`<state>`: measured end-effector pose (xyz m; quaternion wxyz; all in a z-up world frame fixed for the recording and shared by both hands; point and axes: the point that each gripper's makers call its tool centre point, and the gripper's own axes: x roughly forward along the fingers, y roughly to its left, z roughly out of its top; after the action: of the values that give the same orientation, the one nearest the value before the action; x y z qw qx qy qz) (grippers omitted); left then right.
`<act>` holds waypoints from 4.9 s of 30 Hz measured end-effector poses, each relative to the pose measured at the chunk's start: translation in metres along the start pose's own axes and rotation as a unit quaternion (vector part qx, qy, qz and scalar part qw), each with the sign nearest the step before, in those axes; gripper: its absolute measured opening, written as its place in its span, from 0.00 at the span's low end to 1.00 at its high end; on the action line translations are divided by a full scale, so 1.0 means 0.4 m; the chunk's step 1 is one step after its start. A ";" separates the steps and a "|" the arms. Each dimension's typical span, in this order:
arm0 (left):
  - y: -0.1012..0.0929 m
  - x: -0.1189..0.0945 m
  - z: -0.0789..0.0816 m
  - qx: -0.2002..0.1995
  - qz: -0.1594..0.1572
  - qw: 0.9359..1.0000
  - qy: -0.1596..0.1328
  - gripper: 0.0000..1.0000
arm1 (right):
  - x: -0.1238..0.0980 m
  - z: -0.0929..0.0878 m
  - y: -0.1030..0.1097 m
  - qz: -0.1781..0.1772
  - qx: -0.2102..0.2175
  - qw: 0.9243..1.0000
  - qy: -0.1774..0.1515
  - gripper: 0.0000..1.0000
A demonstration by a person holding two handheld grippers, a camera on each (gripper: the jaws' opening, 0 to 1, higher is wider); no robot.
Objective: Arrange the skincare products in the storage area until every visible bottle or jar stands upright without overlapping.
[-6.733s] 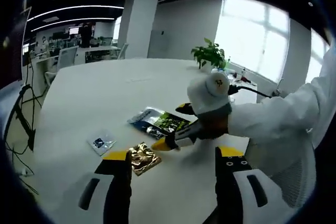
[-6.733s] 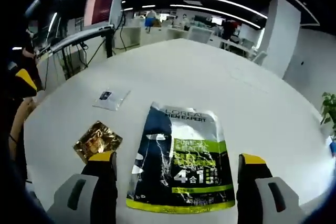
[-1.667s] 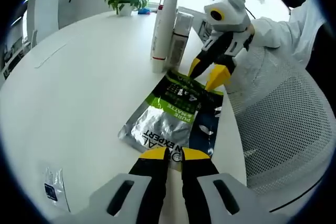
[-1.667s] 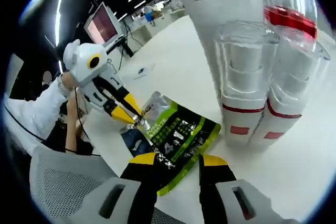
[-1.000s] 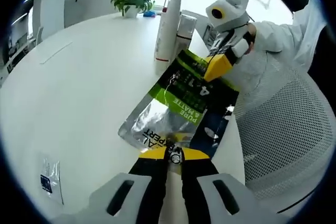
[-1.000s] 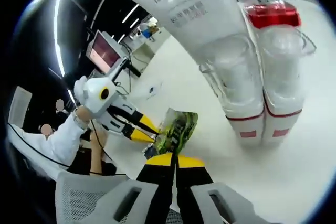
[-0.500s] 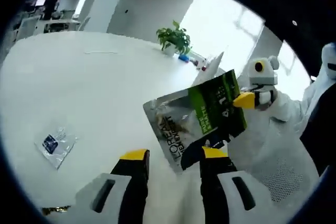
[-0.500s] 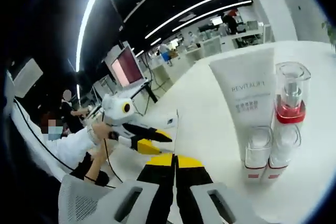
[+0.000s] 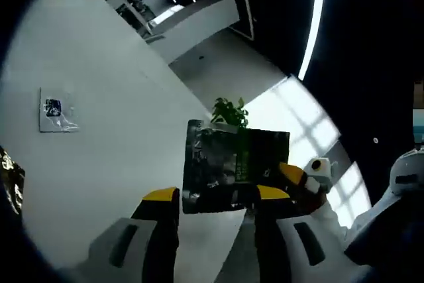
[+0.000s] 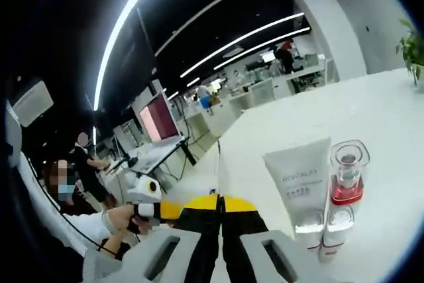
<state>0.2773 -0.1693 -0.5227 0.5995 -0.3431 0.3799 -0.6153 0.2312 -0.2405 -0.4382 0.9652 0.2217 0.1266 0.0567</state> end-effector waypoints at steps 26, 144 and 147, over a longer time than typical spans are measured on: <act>-0.194 0.031 0.094 -0.094 -0.173 0.972 -0.131 0.18 | -0.032 0.102 0.077 0.051 0.077 0.992 -0.088 0.00; 0.170 0.196 -0.081 0.285 0.141 0.933 0.166 0.01 | 0.063 -0.408 -0.197 -0.078 -0.269 0.906 0.318 0.08; 0.174 0.198 -0.068 0.303 0.145 0.928 0.160 0.03 | 0.062 -0.409 -0.196 -0.079 -0.273 0.904 0.320 0.08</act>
<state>0.2830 -0.2463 -0.5992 0.6888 0.0166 0.3119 -0.6543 0.2150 -0.2390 -0.6204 0.8967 -0.0908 0.4257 0.0808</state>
